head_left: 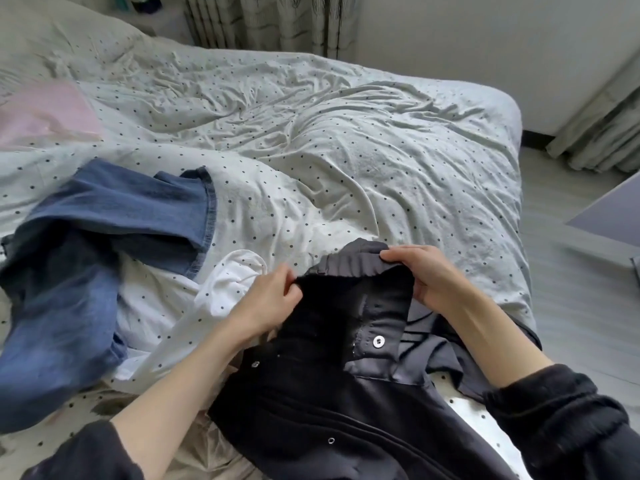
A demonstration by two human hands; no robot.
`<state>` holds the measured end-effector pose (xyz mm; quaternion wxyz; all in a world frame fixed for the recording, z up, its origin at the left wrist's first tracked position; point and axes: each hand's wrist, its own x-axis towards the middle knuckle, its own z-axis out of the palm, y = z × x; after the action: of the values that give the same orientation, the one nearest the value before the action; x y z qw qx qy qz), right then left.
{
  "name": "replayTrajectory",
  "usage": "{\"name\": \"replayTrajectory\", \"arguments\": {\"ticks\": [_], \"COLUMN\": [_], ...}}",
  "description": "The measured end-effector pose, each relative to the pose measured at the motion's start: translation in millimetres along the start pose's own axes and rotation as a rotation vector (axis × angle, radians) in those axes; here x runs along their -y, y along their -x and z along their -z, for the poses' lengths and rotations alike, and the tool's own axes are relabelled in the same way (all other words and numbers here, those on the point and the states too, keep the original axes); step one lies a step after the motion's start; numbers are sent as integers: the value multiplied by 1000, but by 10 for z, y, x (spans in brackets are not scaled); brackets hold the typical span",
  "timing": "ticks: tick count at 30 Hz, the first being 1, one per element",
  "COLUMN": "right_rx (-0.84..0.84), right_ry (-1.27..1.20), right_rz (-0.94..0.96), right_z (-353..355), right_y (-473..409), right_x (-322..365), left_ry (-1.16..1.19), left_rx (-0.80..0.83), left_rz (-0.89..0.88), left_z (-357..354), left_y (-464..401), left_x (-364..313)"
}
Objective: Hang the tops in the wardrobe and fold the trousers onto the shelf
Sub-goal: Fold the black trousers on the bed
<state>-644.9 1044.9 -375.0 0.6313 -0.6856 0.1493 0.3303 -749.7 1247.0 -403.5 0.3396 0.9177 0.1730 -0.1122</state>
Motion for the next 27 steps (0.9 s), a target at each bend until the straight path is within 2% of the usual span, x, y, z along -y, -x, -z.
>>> {"name": "replayTrajectory", "arguments": {"ticks": [3,5,6,9,11,13,17,19,21,24,27], "right_rx": [-10,3,40,146,137,70,-44,-78,-159,-207,-130], "right_ry": [96,72,33,28,201,414,871,950,971,1036,1121], "right_rz": [102,163,181,169,172,243,579,708,778,681,481], "right_z": [-274,-459,-588,-850,-944,-970,-919,-868,-817,-744,-683], "right_y": [87,106,113,117,124,166,403,549,654,767,807], "right_x": [188,288,303,131,-135,-460,-1094,-1332,-1548,-1772,-1954], "left_ry": [2,27,86,302,326,288,166,227,283,211,51], "left_rx": [-197,-277,-277,-103,-59,-90,-222,-324,-297,-182,-67], "left_rz": [-48,-26,17,172,217,229,180,135,108,159,246], "left_z": [322,461,507,443,338,233,113,114,44,-145,-312], "left_y": [-43,-121,-133,-63,124,365,738,851,980,1102,1106], "left_x": [114,152,212,446,640,793,882,824,780,850,987]}}
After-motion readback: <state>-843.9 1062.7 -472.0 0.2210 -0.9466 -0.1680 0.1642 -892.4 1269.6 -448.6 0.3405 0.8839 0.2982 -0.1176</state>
